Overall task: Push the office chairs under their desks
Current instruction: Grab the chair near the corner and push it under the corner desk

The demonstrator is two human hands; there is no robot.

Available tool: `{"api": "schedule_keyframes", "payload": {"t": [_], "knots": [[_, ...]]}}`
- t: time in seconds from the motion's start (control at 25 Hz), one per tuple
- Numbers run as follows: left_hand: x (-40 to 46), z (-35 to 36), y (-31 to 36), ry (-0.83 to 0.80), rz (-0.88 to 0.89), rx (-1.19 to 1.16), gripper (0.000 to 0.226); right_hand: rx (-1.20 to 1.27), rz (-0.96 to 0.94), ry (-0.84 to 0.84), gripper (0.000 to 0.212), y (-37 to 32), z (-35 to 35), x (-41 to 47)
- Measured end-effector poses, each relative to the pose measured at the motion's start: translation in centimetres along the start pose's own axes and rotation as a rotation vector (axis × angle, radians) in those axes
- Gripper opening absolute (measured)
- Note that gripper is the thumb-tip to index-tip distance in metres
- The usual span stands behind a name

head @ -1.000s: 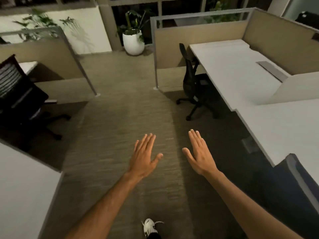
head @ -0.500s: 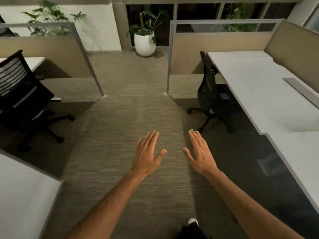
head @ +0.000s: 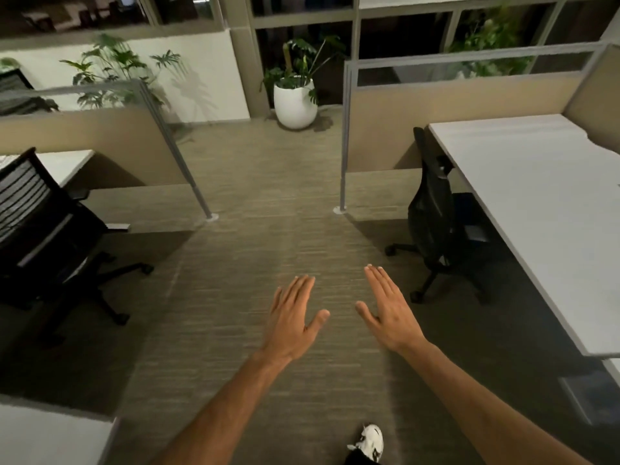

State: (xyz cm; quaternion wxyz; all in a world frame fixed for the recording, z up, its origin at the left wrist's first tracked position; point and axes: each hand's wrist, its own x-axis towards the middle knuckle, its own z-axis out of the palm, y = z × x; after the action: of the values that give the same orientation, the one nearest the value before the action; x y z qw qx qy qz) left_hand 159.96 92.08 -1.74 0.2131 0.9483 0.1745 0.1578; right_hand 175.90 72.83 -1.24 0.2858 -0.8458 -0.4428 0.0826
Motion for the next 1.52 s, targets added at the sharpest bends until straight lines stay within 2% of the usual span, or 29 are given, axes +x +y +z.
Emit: {"api": "schedule_keyframes", "payload": {"t": [0.36,0.72,0.84,0.92,1.0,1.12,1.24,1.36,1.52], "knots": [[19.4,1.9,-3.7,-0.038,0.003,0.021,0.077,-0.012,-0.027,-0.005,0.080,5.5,-3.0,18.6],[44.0,5.3,-11.0,-0.113,0.149,-0.039,0.078,0.000,0.169,0.084,0.087,13.1,-4.1,37.0],[51.5,6.3,-12.2,-0.256,0.228,-0.044,0.080,0.001,0.240,0.131,0.087,15.3,-4.3,41.8],[57.3,8.0,-12.1,-0.308,0.311,-0.049,0.083,0.015,0.330,0.201,0.084,17.8,-5.5,45.0],[60.2,8.7,-11.7,-0.305,0.348,-0.061,0.085,-0.032,0.327,0.224,0.081,19.0,-6.1,46.2],[69.9,12.6,-9.0,-0.377,0.444,-0.059,0.083,-0.006,0.471,0.306,0.076,24.6,-9.0,50.7],[75.5,14.9,-6.4,-0.420,0.495,-0.073,0.082,-0.046,0.535,0.345,0.078,28.7,-11.2,53.3],[80.6,17.4,-4.5,-0.474,0.569,-0.051,0.081,-0.044,0.589,0.340,0.086,32.4,-12.9,55.3],[88.6,22.3,-1.5,-0.533,0.653,-0.018,0.075,-0.073,0.745,0.329,0.081,39.0,-15.3,57.0]]}}
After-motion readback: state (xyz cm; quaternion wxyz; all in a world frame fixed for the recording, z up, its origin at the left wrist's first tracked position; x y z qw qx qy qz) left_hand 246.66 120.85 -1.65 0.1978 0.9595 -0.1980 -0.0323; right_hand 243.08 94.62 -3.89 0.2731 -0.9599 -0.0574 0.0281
